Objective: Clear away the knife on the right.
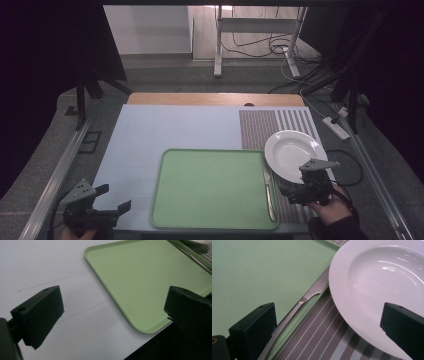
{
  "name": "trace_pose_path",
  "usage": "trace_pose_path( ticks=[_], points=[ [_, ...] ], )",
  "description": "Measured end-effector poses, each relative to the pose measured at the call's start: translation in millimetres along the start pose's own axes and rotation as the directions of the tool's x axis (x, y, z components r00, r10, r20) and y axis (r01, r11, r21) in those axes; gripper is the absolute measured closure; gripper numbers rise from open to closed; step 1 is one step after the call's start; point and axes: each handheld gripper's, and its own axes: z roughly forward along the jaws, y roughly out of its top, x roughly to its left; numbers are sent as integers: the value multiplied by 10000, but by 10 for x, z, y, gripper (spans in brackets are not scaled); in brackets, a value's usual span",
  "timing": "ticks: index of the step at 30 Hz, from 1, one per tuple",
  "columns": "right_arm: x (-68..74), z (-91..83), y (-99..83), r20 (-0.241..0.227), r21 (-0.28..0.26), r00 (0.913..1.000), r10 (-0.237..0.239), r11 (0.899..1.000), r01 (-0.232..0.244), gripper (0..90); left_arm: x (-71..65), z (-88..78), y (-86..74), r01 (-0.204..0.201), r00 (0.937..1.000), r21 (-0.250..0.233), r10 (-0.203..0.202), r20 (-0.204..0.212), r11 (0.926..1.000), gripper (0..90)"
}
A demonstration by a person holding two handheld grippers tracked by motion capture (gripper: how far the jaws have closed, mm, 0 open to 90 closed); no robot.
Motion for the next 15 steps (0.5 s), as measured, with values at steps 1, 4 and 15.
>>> trace_pose_path(
  ticks=[1, 4, 15],
  points=[
    [-4, -27, -13, 71, -78, 9999, 74, 9999, -73, 16, 1, 0, 0, 10, 10000, 1, -10, 4, 10000, 24],
    [-9, -61, -33, 175, -173, 9997, 142, 9998, -139, 16, 1, 0, -1, 11, 10000, 3, -11, 8, 10000, 24],
    [19, -155, -90, 359, -345, 9993, 134, 9993, -122, 16, 6, -3, -5, 15, 10000, 16, -15, 23, 10000, 24]
  ],
)
